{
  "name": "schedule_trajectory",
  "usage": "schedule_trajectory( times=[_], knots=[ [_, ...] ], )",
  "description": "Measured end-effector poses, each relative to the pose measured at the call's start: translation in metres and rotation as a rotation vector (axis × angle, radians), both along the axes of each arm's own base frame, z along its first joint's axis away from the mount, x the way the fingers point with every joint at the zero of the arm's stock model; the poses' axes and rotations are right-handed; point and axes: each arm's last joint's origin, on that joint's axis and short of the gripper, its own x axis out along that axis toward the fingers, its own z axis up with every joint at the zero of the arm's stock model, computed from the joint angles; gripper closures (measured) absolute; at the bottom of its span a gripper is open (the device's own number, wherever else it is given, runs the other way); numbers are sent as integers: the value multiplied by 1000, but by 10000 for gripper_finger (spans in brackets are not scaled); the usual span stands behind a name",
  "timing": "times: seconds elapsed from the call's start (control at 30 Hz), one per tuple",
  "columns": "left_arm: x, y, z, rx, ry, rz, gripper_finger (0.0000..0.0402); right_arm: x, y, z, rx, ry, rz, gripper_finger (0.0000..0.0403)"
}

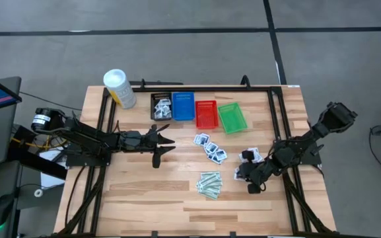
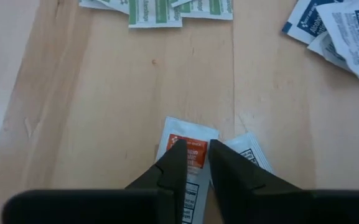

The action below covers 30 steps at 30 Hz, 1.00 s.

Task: Pick & Place First Aid Supplies
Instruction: Put the orange pad into the green bin

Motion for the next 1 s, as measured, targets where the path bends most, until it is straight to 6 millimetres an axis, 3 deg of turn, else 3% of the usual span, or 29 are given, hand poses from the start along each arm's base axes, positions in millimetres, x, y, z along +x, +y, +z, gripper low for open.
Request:
schedule_trajectory(
  times=[0.27, 0.5, 0.83, 1.0],
  knots=[
    [0, 0, 0, 0, 0, 0, 286, -1, -1, -1, -10, 3, -3, 399],
    [0, 0, 0, 0, 1, 0, 286, 3, 1, 4, -40, -25, 19, 401],
    [0, 0, 0, 0, 1, 0, 286, 19, 15, 24, -112, -78, 158, 401],
    [0, 0, 0, 0, 1, 0, 286, 20, 20, 32, -99, -35, 123, 401]
  ],
)
